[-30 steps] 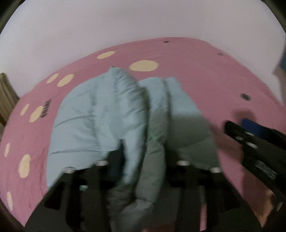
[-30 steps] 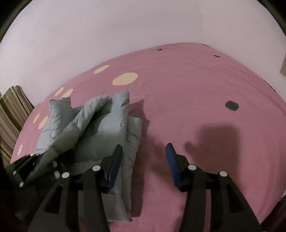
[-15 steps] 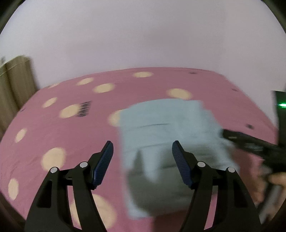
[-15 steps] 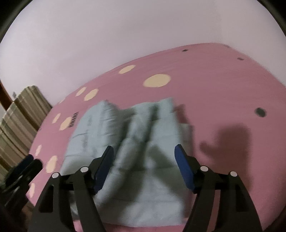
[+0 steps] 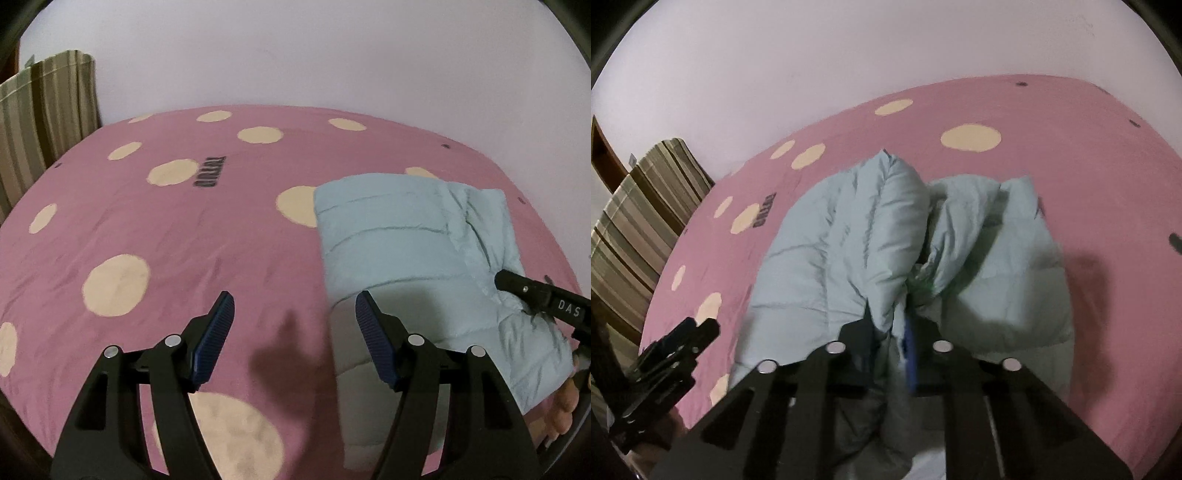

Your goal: Fold large clothes

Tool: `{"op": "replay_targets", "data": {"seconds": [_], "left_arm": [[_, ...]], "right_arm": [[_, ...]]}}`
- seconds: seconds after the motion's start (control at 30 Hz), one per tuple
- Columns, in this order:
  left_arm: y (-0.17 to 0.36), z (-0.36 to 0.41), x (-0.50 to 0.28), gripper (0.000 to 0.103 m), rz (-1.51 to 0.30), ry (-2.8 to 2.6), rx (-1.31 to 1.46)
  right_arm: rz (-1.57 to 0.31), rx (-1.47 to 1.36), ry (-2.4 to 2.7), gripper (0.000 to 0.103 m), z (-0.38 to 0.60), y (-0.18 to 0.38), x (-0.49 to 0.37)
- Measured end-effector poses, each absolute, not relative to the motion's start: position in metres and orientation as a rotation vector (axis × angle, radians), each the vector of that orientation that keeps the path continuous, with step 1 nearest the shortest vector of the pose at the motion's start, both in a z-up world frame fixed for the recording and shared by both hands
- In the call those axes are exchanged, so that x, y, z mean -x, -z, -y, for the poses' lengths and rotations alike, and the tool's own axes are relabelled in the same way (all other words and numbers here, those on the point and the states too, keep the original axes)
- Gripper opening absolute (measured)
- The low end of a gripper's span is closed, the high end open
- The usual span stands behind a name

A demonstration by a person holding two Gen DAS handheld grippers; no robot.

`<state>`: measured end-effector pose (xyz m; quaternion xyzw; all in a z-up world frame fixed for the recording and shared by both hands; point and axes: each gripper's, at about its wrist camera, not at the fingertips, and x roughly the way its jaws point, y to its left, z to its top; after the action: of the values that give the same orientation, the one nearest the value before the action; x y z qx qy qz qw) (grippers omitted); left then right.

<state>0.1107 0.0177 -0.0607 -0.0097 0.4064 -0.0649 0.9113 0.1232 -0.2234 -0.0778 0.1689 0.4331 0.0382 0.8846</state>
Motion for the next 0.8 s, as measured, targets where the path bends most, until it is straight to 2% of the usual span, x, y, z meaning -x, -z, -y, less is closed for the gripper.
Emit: {"op": "replay_targets", "data": {"seconds": [0.2,0.4,0.63,0.8], "left_arm": [[0.064,0.026,-0.116,0.068,-0.820,0.209,-0.037],[0.098,0.064,-0.128,0.068,-0.910,0.253,-0.074],[0.121,0.092,-0.130,0.068,-0.936,0.248,-0.136],[0.127,0.102,-0.130,0.067,-0.925,0.250,-0.169]], "right_arm": [[-0.874,-0.328,0.007,0.010,0.266,0.073,-0.115],[-0.943,-0.372,0.050,0.010,0.299,0.110,-0.113],[-0.978,-0.379,0.055,0.010,0.310,0.149,-0.118],[-0.983,-0.416,0.040,0.010,0.317,0.157,-0.114]]}}
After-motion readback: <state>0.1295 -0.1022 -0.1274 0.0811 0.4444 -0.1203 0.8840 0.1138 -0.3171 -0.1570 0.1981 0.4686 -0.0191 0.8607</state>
